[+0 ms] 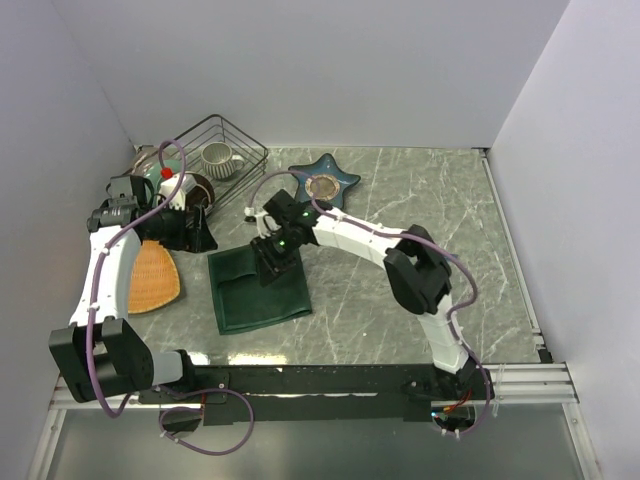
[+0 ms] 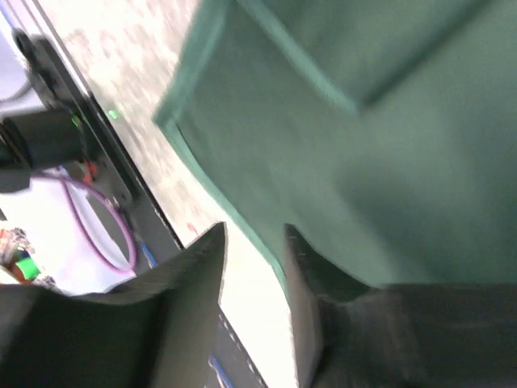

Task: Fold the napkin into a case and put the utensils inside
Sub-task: Fold the rectangle-folded napkin at the center of the board, then move the square-folded napkin to the center of the board.

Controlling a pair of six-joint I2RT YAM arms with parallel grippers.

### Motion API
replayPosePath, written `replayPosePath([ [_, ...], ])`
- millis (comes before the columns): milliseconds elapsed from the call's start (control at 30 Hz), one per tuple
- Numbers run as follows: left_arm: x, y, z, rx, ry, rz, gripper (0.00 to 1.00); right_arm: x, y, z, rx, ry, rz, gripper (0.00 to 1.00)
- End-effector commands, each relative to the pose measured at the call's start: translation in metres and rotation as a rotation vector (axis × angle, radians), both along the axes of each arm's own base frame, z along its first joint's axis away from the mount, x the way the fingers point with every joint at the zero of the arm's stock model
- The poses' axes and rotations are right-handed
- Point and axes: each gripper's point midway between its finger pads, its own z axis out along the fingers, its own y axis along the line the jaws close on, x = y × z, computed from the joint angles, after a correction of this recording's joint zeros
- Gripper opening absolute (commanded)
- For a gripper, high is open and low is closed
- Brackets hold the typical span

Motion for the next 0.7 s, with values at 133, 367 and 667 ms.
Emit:
replayPosePath([
  [133, 0.005, -0.004, 0.019, -0.027, -0.056, -0.013, 0.84, -0.016, -0.051, -0.041, -0.176, -0.056, 0.054, 0.28],
  [367, 0.005, -0.003, 0.017, -0.024, -0.05, -0.017, 0.84, -0.011, -0.092, -0.079, -0.372, -0.108, 0.075, 0.25],
  [667, 0.0, 0.0, 0.019, 0.021, -0.07, -0.047, 0.85, 0.135, -0.198, -0.069, -0.634, -0.439, 0.008, 0.24],
])
